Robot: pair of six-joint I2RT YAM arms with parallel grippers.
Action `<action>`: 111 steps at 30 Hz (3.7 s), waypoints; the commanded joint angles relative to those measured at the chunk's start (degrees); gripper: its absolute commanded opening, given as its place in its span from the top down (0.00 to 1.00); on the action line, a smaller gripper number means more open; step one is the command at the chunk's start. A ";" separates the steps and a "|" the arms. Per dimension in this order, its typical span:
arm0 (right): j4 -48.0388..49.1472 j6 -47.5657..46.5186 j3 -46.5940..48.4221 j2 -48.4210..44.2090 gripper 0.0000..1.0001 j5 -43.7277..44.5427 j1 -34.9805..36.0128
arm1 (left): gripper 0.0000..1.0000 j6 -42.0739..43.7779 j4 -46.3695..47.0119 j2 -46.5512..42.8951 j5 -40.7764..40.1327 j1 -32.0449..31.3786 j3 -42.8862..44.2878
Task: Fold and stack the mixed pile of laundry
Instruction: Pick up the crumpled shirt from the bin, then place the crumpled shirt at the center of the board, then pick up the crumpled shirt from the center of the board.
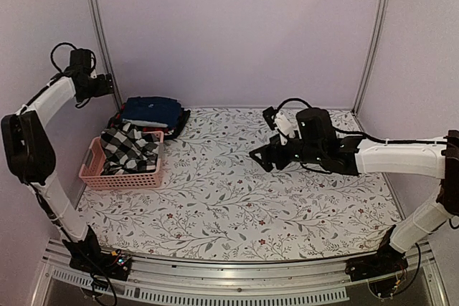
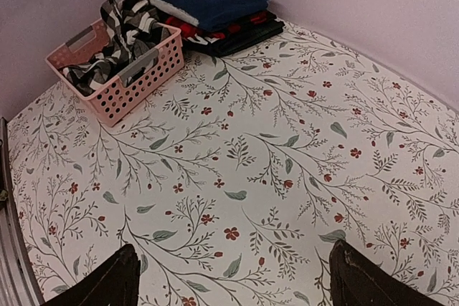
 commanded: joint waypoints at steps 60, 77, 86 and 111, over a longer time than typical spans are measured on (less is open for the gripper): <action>1.64 8.55 -8.08 -11.64 0.07 -11.39 -14.35 | 1.00 4.46 6.95 -7.54 21.75 -41.90 19.60; -3.05 7.92 -12.44 -16.60 0.08 -21.86 -22.70 | 0.00 -0.73 15.52 -12.38 15.76 -38.89 -16.82; -4.06 9.10 -8.93 -2.11 0.12 -24.80 -20.11 | 0.09 -2.38 19.37 -5.58 22.00 -44.69 -29.15; -11.82 11.07 -2.26 5.56 1.00 -16.98 -31.22 | 1.00 -5.22 21.59 -10.01 5.03 -45.28 -33.90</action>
